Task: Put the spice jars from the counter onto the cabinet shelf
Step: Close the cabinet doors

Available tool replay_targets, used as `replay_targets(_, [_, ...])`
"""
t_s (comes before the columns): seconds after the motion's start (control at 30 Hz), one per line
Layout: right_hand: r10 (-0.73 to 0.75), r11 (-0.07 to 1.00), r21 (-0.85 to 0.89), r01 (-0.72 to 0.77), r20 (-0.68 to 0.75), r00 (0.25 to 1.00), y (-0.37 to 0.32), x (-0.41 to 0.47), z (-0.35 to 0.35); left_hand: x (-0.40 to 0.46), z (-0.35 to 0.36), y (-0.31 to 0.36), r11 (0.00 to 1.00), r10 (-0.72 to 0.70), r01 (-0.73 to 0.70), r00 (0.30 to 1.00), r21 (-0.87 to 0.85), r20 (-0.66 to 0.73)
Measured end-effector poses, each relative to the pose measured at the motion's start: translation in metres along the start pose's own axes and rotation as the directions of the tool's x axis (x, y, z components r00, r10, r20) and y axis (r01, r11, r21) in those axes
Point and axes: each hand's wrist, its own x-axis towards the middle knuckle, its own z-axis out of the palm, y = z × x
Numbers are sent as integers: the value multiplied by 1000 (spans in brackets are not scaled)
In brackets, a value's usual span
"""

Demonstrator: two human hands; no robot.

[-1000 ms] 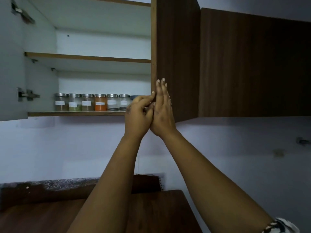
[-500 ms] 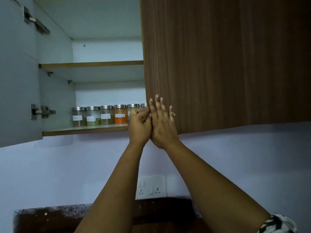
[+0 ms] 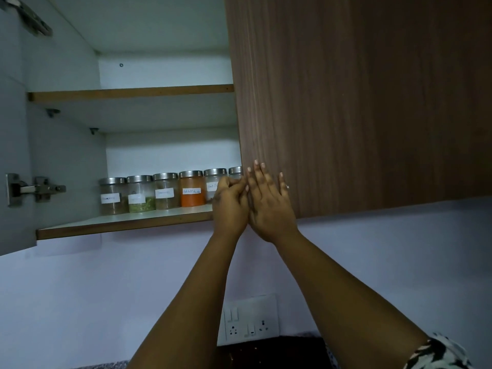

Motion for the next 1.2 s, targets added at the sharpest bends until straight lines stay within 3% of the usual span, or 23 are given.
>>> replay_targets(0.13, [-15,1000,6,15,-73,997,3,1,8,3,8,-10,999,22,-23,999,-24,-43])
replay_targets(0.27, [-12,1000,-24,10,-87,996,4,1,12,-2,13,-9,993,-65,57,996,-104,-68])
replay_targets(0.43, [170,984,-53,-173,-58,984,-10,-17,15,-8,13,-11,997,-46,43,997,-58,-61])
replay_targets(0.6, [190,982,-46,-185,154,970,-24,-72,22,-48,3,-16,909,102,-135,989,394,105])
replay_targets(0.73, [175,983,-12,-185,389,904,-36,-105,-4,-93,-20,8,941,-18,-31,990,336,143])
replay_targets(0.8, [179,976,31,-214,439,880,-49,-115,-30,-113,-41,19,945,-46,3,991,327,124])
replay_targets(0.93, [190,958,121,-261,417,889,-87,-139,-88,-145,-100,42,931,-79,63,996,358,29])
replay_targets(1.07, [95,987,101,-127,281,955,-128,-157,-147,-177,-169,90,939,-108,112,994,327,-29])
replay_targets(1.2, [112,977,155,-144,197,974,-184,-163,-209,-210,-243,140,937,-37,56,997,344,-60])
